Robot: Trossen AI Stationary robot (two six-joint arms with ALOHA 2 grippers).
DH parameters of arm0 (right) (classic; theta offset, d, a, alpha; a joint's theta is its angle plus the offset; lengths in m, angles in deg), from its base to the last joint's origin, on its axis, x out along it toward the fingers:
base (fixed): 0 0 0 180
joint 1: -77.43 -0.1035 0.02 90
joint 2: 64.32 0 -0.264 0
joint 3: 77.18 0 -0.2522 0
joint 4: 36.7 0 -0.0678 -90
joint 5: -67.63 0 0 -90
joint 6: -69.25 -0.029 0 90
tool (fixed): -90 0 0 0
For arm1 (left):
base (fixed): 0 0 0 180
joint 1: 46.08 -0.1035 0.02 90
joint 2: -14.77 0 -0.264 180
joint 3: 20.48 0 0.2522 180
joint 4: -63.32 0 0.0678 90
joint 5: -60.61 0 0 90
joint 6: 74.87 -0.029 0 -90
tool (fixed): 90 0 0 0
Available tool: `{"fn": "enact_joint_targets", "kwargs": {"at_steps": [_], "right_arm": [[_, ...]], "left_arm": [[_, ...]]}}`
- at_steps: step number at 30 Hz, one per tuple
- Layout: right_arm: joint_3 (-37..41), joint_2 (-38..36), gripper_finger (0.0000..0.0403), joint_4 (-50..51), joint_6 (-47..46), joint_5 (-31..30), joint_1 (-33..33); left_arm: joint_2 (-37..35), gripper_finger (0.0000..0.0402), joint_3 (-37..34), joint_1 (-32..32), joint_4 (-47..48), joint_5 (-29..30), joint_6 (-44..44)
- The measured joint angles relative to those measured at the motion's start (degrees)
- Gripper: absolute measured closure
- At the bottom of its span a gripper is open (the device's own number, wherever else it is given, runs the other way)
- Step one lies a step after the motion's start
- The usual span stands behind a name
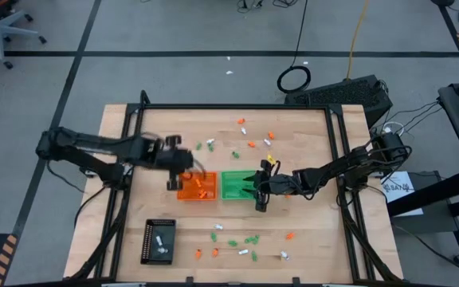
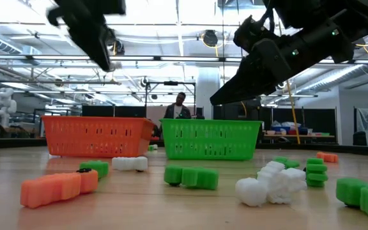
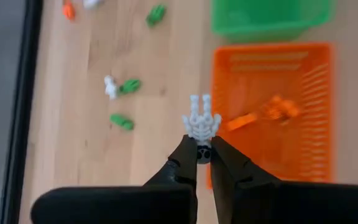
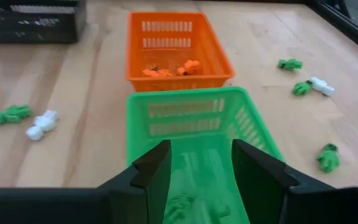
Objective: Sort Halloween decoration
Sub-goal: Put the white skeleton toy into the black bin
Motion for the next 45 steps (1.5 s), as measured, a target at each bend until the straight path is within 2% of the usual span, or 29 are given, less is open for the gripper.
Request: {"fn": "enact_joint_targets", "kwargs": {"at_steps": [6,11,14,17,21,25,31,45], "right_arm": [[0.0,0.0,0.025,-2.36,-1.44,-0.04,-3.27],[0.0,0.0,0.025,-6.0,-1.77,-0.11,-6.51],[0.0,0.54,0.025,-8.6,-2.48,-0.28,-8.27],[0.0,2.13,0.025,-12.07,-2.5,-0.33,-9.81],[0.0,5.77,0.025,-18.5,-2.77,-0.33,-11.6],[0.0,10.14,0.025,-25.44,-4.42,-0.39,-13.1],[-0.15,15.6,0.025,-32.55,-5.69,-0.44,-15.12],[-1.92,16.83,0.025,-32.97,-3.56,-0.47,-17.2]], "left_arm": [[-0.43,0.0386,0.0,18.81,-0.03,15.45,8.93],[2.83,0.0386,0.0,31.01,-0.76,23.15,9.82],[5.67,0.0386,0.0,36.11,-1.4,26.1,7.35],[8.74,0.0386,0.0,39.68,-2.36,27.29,-2.16],[12.59,0.0386,0.0,42.5,-3.55,28.5,-13.43],[15.0,0.0386,0.0,43.45,-5.14,29.29,-18.7],[16.44,0.0386,0.0,43.58,-8.42,29.83,-18.95],[16.51,0.0386,0.02,43.58,-14.14,29.83,-18.67]]}}
